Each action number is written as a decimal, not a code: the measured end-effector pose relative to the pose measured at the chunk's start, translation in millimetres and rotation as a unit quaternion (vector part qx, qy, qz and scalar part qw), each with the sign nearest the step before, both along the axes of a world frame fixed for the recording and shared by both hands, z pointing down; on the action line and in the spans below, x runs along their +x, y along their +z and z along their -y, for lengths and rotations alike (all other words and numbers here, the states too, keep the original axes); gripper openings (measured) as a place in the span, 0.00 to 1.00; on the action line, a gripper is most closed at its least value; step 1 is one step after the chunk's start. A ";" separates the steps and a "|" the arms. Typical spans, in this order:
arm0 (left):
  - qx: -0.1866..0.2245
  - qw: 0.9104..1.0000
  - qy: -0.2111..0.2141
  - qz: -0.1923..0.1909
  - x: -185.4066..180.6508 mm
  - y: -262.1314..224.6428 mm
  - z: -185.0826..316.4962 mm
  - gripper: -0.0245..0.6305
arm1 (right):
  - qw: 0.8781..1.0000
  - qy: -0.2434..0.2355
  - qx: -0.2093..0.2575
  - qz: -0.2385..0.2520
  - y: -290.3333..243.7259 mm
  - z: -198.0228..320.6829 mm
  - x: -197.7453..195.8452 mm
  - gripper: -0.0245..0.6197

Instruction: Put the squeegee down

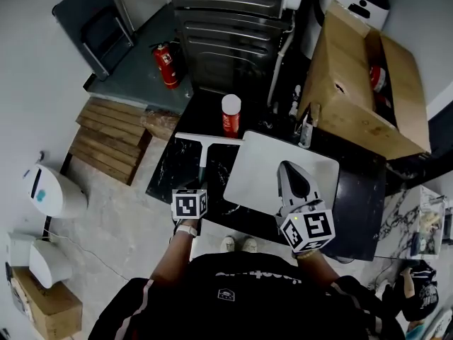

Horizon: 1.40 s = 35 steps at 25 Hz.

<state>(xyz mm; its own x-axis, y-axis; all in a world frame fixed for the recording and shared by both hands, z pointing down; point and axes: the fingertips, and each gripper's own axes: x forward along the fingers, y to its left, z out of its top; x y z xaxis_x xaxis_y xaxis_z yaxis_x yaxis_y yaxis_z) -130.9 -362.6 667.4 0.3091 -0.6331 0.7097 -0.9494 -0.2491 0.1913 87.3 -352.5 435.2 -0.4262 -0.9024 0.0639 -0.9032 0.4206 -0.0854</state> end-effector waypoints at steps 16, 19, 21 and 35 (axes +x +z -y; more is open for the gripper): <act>0.012 1.000 -0.004 0.016 -15.2 -6.1 17.2 0.22 | 1.000 -0.002 0.013 -0.002 -16.1 13.4 5.1 0.10; 0.047 0.999 -0.003 0.019 -19.3 -33.1 21.1 0.22 | 1.000 0.004 0.021 0.002 -23.2 11.4 10.0 0.10; 0.096 0.995 0.002 0.022 -17.1 -68.4 28.5 0.22 | 1.000 0.009 0.029 0.003 -32.1 10.3 14.3 0.10; 0.447 0.883 0.120 -0.074 93.7 -315.1 22.2 0.06 | 0.993 0.099 0.063 -0.014 -78.1 -19.2 89.1 0.10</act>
